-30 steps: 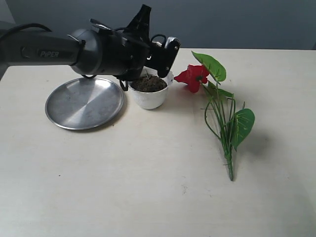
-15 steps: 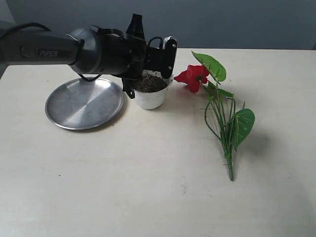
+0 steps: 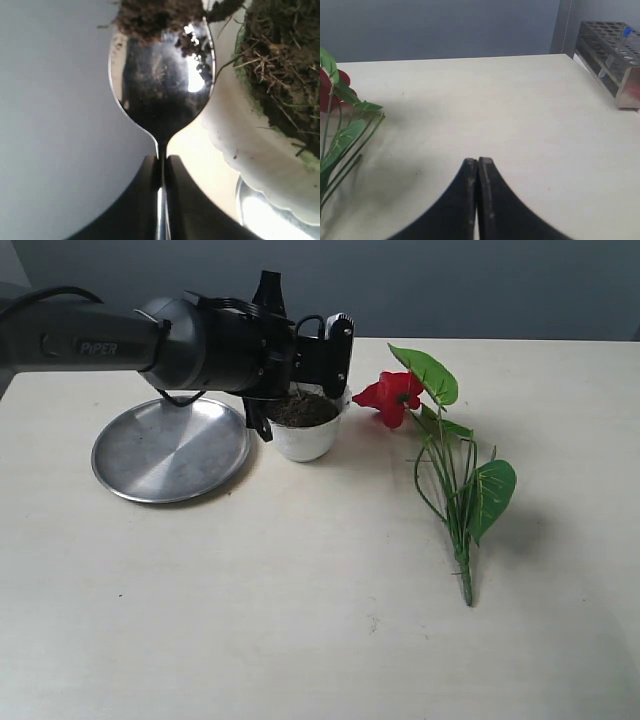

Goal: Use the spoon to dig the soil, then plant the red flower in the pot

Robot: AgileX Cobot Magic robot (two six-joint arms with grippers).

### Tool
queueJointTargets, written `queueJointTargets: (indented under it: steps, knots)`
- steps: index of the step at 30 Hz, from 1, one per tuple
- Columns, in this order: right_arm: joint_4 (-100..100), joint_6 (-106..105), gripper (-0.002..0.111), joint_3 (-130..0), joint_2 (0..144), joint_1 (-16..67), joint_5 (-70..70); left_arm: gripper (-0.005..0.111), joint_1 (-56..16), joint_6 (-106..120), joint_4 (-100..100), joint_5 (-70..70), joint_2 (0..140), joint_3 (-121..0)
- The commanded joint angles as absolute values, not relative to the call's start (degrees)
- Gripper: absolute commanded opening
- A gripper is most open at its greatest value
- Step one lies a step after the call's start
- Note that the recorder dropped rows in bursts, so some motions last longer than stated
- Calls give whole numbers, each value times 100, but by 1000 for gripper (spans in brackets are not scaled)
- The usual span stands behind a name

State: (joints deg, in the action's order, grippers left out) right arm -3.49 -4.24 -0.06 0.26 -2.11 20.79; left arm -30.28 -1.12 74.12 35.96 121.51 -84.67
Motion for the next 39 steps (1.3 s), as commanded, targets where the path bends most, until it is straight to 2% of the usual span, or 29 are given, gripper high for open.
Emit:
queueJointTargets:
  steps: [1, 10, 20, 27, 39]
  knots:
    - [-345, -431, 0, 0, 0, -198, 2065, 0, -3024, -142, 7389, 3342, 12088, -8498]
    - [-345, -431, 0, 0, 0, -198, 2065, 0, -3024, -153, 6939, 2861, 12088, -8498]
    - [-345, -431, 0, 0, 0, -198, 2065, 0, -2956, -162, 6313, 4063, 12088, -8498]
    - [-345, -431, 0, 0, 0, -198, 2065, 0, -2920, -417, 5201, 3848, 12088, -8498]
    - [-345, -431, 0, 0, 0, -198, 2065, 0, -2920, -1696, 4736, 3938, 12088, -8498]
